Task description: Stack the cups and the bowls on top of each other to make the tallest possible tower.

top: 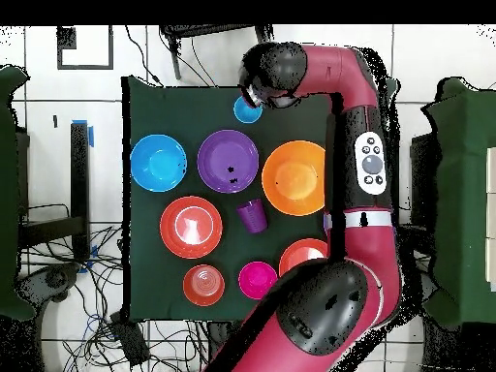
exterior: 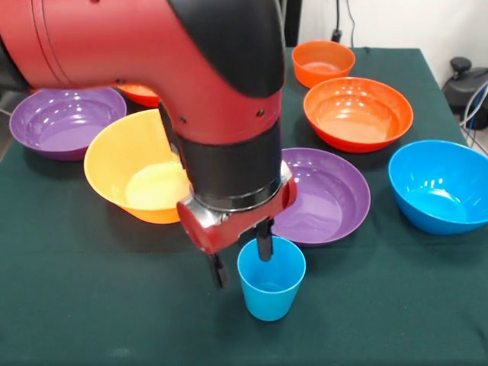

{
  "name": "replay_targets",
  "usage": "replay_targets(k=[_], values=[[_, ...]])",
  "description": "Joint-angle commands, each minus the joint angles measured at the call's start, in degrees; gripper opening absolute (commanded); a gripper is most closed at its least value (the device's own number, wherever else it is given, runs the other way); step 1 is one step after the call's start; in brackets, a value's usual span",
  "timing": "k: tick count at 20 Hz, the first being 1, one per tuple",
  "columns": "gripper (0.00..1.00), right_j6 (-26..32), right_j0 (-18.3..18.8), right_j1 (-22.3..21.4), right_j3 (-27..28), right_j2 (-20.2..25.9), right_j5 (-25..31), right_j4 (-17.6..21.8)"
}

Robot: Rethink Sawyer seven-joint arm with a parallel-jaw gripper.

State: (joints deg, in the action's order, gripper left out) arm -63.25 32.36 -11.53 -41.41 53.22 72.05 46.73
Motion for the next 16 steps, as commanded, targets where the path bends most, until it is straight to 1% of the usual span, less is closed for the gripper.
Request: replay_targets(k=[1,4,6,7,8,11,13,16], values=[[1.0,2.01,-3.97,-4.49,-1.46,-5.96,10.15,-0.91],[1.0,2.26,-4.81,-6.88,-0.81,-6.92,14.0,-2.08],[1.0,0.91,-3.79,-9.52,-4.53,-8.18,14.23,-3.66],[1.0,-0.31,-3.12,-11.04,-7.28,-8.89,13.45,-4.5],[1.0,-1.59,-3.06,-12.02,-8.89,-9.5,12.98,-5.06],[1.0,-5.77,-1.33,-17.26,-18.4,-11.79,9.48,-7.8],[1.0,-8.33,0.02,-20.76,-25.44,-12.98,6.07,-9.55],[1.0,-11.32,1.72,-25.28,-34.76,-14.42,0.45,-10.76]])
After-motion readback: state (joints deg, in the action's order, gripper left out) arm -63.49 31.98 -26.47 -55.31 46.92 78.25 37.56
